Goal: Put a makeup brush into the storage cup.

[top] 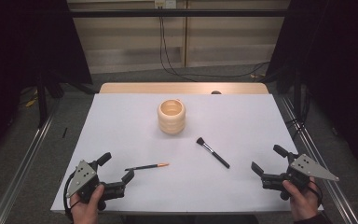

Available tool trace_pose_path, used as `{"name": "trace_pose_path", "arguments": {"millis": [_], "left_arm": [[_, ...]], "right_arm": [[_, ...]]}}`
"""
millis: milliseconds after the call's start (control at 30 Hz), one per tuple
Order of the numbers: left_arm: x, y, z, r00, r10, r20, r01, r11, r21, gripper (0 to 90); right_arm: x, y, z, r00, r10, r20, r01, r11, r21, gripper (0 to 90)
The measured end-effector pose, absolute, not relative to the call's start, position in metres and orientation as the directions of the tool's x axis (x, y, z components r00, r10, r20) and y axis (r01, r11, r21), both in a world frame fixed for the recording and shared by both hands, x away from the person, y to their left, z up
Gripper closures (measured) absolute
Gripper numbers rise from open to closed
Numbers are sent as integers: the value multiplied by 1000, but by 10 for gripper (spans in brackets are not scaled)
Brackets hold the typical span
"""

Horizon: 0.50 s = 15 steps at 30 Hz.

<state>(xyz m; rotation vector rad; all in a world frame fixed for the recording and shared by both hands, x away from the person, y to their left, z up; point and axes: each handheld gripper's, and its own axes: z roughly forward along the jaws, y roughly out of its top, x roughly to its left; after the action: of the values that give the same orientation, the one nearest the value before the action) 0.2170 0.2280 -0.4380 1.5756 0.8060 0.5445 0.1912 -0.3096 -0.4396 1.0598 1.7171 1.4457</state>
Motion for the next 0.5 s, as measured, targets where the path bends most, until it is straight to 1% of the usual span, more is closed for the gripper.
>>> {"name": "trace_pose_path", "arguments": {"millis": [167,300,500], "left_arm": [[217,228,-436,643,762,-77,180,-52,982,9],[219,230,-436,633,768,-100,197,-35,980,9],[218,232,-436,634,766,-107,208,-36,977,9]], "right_arm": [[191,-309,-440,-467,884,28,176,62,982,0],[191,-312,-440,-463,886,33,174,55,983,0],[191,-308,-440,-483,875,28,178,67,982,0]]}}
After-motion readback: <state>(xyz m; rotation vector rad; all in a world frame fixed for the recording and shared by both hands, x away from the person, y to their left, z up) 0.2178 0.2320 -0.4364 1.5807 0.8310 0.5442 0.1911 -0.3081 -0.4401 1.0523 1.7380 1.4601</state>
